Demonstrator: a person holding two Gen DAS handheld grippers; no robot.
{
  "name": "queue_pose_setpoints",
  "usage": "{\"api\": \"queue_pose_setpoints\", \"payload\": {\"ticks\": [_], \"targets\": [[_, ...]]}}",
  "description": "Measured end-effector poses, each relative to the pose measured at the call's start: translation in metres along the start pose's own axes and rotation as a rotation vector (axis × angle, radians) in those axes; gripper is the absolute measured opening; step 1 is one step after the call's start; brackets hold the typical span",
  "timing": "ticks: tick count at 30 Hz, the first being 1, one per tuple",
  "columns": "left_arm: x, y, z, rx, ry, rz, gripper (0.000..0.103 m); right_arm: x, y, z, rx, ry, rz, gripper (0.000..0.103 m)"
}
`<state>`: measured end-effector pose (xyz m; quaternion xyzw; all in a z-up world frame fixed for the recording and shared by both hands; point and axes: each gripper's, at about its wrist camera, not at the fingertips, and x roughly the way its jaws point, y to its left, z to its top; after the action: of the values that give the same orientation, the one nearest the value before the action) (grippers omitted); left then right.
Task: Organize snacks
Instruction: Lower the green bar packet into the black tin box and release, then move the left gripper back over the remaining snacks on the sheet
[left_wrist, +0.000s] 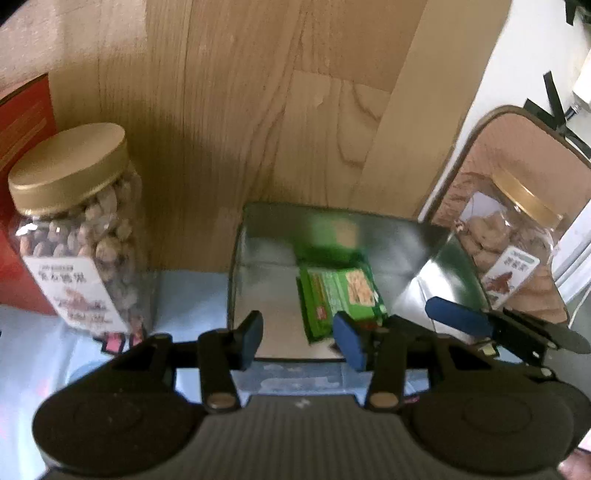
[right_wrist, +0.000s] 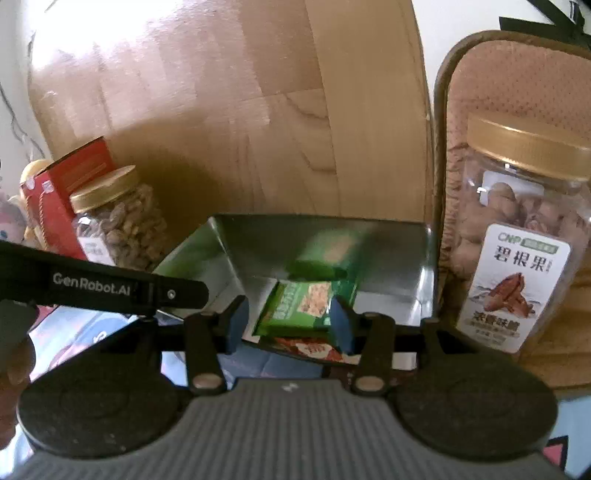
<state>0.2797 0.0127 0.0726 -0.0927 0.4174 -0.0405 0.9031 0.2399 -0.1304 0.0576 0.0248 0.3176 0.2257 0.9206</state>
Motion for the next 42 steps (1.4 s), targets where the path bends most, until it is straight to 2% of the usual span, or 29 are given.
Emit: {"api": "queue_pose_setpoints", "payload": {"ticks": [3,6,9,12,14,16,18,21,24,27,30,33,35,38,40,41,42], "targets": [[-0.001,-0.002,-0.009,-0.018,0.051,-0.021,0.044,-0.003,-0.002,-0.004,-0.02,0.025,0.02,0.052],[-0.005,-0.003,-0.015,0.002,0.067,-0.026,0.045,-0.006,0.001,-0.008,-0.038,0.043,0.036,0.052],[-0.018,0.001,-0.014,0.0,0.029,-0.026,0.045,-0.009,0.001,-0.008,-0.026,0.014,0.029,0.052],[-0.042,0.002,-0.013,0.04,-0.028,-0.025,0.047,-0.024,0.002,-0.005,0.01,-0.041,0.062,0.052],[-0.061,0.008,-0.018,0.048,-0.033,-0.059,0.048,-0.037,0.008,-0.003,-0.002,-0.076,0.063,0.052],[-0.082,0.017,-0.031,0.053,-0.05,-0.095,0.048,-0.052,0.014,-0.005,0.003,-0.105,0.087,0.052],[-0.102,0.029,-0.048,0.053,-0.066,-0.135,0.048,-0.069,0.02,-0.013,0.017,-0.113,0.147,0.052],[-0.131,0.049,-0.092,0.064,-0.101,-0.216,0.049,-0.094,0.03,-0.042,0.053,-0.082,0.243,0.052],[-0.147,0.068,-0.133,0.045,-0.124,-0.259,0.052,-0.113,0.043,-0.077,0.047,-0.04,0.309,0.052],[-0.146,0.083,-0.169,-0.001,-0.108,-0.298,0.052,-0.124,0.058,-0.108,0.012,-0.009,0.314,0.052],[-0.133,0.092,-0.188,-0.055,-0.087,-0.327,0.052,-0.12,0.066,-0.126,0.009,0.017,0.285,0.052],[-0.117,0.099,-0.19,-0.138,-0.056,-0.387,0.052,-0.113,0.07,-0.133,0.034,0.041,0.288,0.052],[-0.107,0.1,-0.19,-0.171,-0.042,-0.395,0.056,-0.106,0.074,-0.132,0.031,0.039,0.272,0.052],[-0.093,0.101,-0.194,-0.219,-0.023,-0.42,0.055,-0.099,0.074,-0.131,0.06,0.053,0.281,0.05],[-0.087,0.101,-0.198,-0.241,-0.03,-0.439,0.049,-0.098,0.073,-0.135,0.077,0.068,0.296,0.042],[-0.085,0.1,-0.199,-0.237,-0.025,-0.447,0.032,-0.097,0.074,-0.137,0.084,0.082,0.295,0.038],[-0.082,0.098,-0.199,-0.241,-0.005,-0.454,0.033,-0.094,0.075,-0.138,0.089,0.097,0.3,0.033]]}}
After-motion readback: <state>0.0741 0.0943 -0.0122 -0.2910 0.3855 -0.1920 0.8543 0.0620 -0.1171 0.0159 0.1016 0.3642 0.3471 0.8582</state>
